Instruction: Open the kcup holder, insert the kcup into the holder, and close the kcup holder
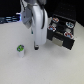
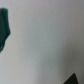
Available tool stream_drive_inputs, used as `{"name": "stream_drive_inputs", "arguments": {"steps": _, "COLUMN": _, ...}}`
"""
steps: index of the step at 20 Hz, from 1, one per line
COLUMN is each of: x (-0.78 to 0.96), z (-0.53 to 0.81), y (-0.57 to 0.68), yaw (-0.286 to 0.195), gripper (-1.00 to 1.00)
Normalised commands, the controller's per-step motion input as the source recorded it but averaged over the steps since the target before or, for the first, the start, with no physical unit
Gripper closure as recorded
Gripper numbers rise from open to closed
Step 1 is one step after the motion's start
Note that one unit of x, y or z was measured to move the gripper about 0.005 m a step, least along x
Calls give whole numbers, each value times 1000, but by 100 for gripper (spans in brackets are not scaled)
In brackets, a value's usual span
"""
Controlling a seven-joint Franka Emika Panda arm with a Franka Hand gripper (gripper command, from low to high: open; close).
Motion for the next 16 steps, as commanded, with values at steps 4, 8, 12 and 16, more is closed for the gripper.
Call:
{"name": "stream_drive_inputs", "arguments": {"steps": 4, "x": -299, "z": -233, "y": -535, "yaw": -253, "gripper": -100}}
{"name": "stream_drive_inputs", "arguments": {"steps": 8, "x": -322, "z": -284, "y": -530, "yaw": -258, "gripper": -100}}
{"name": "stream_drive_inputs", "arguments": {"steps": 12, "x": -292, "z": -392, "y": -525, "yaw": -263, "gripper": -100}}
{"name": "stream_drive_inputs", "arguments": {"steps": 16, "x": -239, "z": -476, "y": -510, "yaw": -257, "gripper": -100}}
